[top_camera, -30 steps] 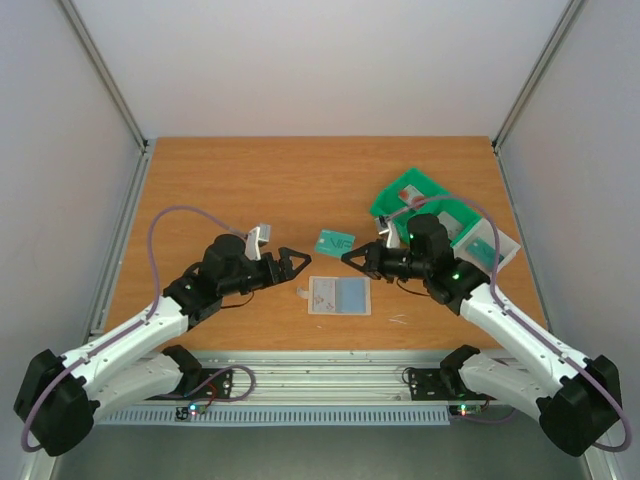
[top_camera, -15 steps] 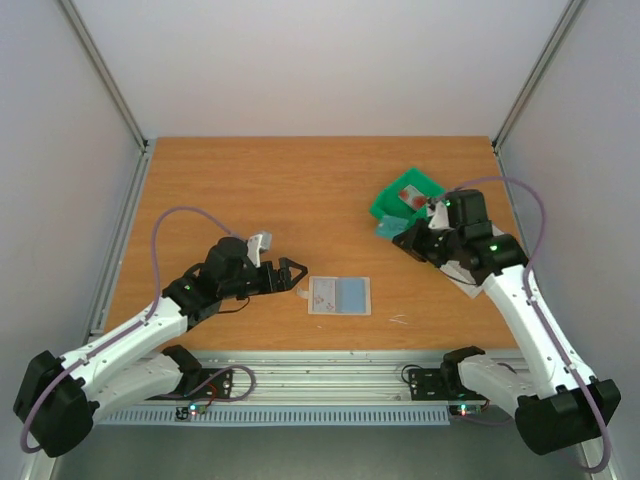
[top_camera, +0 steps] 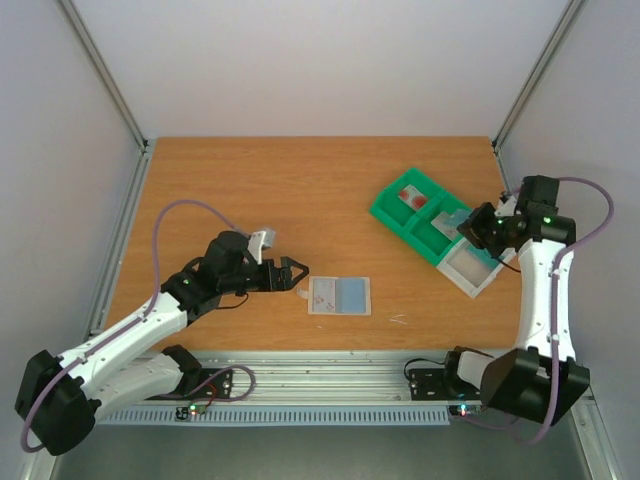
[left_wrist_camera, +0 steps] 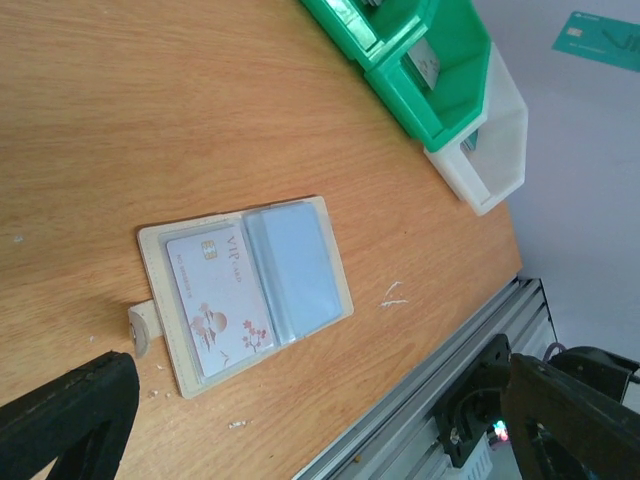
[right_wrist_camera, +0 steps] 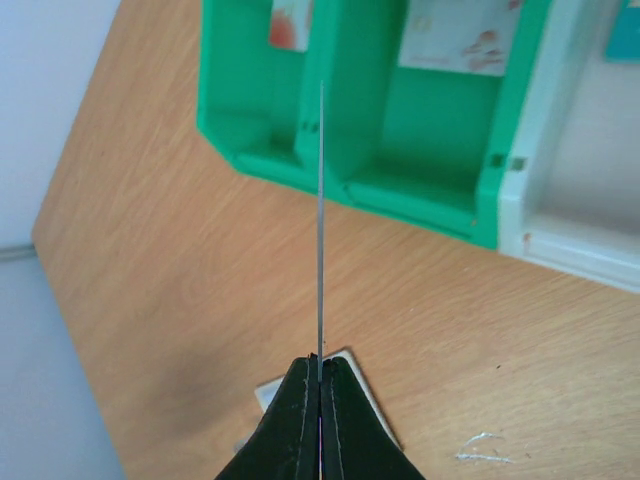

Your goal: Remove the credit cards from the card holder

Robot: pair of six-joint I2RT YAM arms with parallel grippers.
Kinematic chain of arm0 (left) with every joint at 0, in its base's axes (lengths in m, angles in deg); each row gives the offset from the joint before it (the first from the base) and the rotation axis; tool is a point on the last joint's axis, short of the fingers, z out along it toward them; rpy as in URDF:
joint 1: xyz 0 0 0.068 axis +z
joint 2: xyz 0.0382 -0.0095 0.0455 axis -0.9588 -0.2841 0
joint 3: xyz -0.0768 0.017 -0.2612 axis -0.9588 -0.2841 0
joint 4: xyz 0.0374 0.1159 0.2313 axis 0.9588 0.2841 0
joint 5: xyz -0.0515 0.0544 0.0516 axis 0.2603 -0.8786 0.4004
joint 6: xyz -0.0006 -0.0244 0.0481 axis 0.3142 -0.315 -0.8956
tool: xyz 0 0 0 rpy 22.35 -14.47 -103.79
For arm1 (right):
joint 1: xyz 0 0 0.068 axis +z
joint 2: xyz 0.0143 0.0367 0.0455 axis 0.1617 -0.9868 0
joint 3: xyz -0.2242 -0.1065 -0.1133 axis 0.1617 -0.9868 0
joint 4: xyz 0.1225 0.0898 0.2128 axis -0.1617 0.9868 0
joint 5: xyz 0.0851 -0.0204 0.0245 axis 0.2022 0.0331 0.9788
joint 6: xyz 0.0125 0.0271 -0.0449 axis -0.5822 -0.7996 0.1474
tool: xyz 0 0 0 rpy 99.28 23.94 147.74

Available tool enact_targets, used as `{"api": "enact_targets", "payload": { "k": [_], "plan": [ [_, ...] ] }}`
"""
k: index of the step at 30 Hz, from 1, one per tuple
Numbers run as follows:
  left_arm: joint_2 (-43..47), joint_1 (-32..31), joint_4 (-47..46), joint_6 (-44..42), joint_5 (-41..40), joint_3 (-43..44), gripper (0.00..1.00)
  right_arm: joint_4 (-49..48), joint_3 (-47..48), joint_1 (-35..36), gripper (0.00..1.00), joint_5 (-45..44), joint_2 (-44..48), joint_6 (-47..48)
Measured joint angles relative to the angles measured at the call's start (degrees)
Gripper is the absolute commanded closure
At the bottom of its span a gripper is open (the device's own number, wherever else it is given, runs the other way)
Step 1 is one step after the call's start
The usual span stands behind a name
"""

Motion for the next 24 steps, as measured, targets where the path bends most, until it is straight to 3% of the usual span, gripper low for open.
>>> {"api": "enact_targets", "payload": {
  "k": [8,24],
  "plan": [
    [-2.0,0.3,0.8,-1.7,3.6,0.1,0.01,-0.3,-0.1,-9.4,0.99,1.4,-6.4,2.0],
    [-7.0,0.4,-1.2,1.9,7.7,0.1,0.01,-1.3,0.0,-11.3,0.99,-11.1,-15.7,5.9]
  ]
}}
